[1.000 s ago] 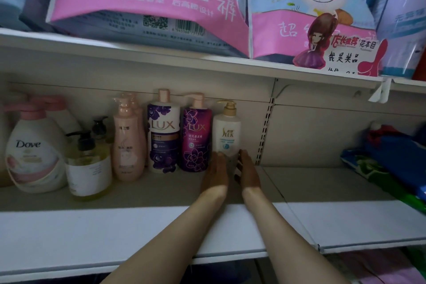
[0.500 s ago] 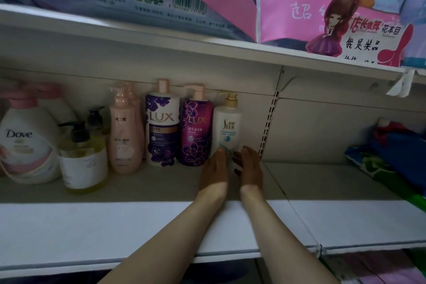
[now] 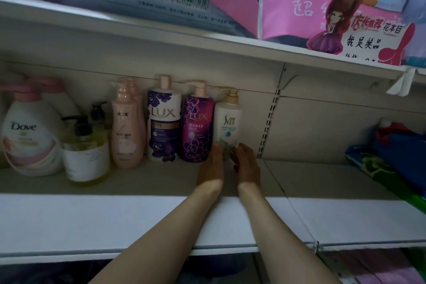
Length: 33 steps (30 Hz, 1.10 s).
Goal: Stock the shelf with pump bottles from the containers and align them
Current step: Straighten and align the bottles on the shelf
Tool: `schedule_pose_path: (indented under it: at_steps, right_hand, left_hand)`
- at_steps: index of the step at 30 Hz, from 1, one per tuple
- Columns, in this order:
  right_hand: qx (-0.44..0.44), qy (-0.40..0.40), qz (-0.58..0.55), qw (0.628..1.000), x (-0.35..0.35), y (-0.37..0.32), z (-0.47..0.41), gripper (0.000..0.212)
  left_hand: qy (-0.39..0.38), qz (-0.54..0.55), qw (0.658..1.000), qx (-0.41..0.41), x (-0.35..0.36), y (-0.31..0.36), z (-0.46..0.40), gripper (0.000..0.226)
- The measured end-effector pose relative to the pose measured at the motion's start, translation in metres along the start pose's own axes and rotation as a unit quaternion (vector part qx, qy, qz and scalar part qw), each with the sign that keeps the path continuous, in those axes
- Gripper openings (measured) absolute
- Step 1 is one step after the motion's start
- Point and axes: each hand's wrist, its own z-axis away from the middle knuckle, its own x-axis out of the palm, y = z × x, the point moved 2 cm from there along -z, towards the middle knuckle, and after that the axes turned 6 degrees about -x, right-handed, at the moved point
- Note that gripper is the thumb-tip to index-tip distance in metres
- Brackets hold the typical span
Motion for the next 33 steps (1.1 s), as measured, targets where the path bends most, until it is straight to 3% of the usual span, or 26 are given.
schedule_pose_path:
  at_steps: [3, 6, 10, 14, 17, 19, 23, 28, 33]
  right_hand:
    - [0.009, 0.003, 0.018, 1.0, -0.003, -0.003, 0.001, 0.054]
    - [0.016, 0.002, 0.027, 1.0, -0.009, -0.005, -0.001, 0.069]
    - [0.036, 0.015, 0.055, 0.998, -0.015, -0.011, -0.002, 0.064]
    - [0.088, -0.006, 0.122, 0.989, 0.003, -0.028, 0.014, 0.058]
    - [0.088, -0.005, 0.106, 0.991, 0.007, -0.038, 0.024, 0.062]
    - [0.094, -0.008, 0.087, 0.992, 0.002, -0.044, 0.03, 0.059]
    - [0.061, -0.014, 0.057, 0.996, -0.005, -0.038, 0.048, 0.05]
    - [0.061, 0.002, 0.013, 0.998, -0.006, -0.032, 0.045, 0.052]
    - [0.065, 0.014, -0.014, 0.998, 0.004, -0.024, 0.022, 0.057]
  left_hand:
    - [0.01, -0.016, 1.0, -0.014, -0.004, 0.003, 0.008, 0.047]
    - [0.001, -0.047, 0.998, -0.051, -0.023, 0.013, 0.027, 0.065]
    - [0.028, -0.09, 0.992, -0.081, -0.084, 0.021, 0.068, 0.096]
    - [0.073, 0.002, 0.997, -0.029, -0.165, 0.026, 0.108, 0.068]
    - [0.083, 0.008, 0.996, -0.011, -0.192, 0.024, 0.12, 0.089]
    - [0.064, -0.009, 0.998, -0.016, -0.19, 0.026, 0.125, 0.101]
    - [0.013, -0.052, 0.998, -0.023, -0.162, 0.029, 0.129, 0.09]
    - [-0.046, -0.093, 0.994, -0.028, -0.112, 0.031, 0.116, 0.114]
    - [-0.114, -0.077, 0.99, -0.042, -0.06, 0.02, 0.086, 0.088]
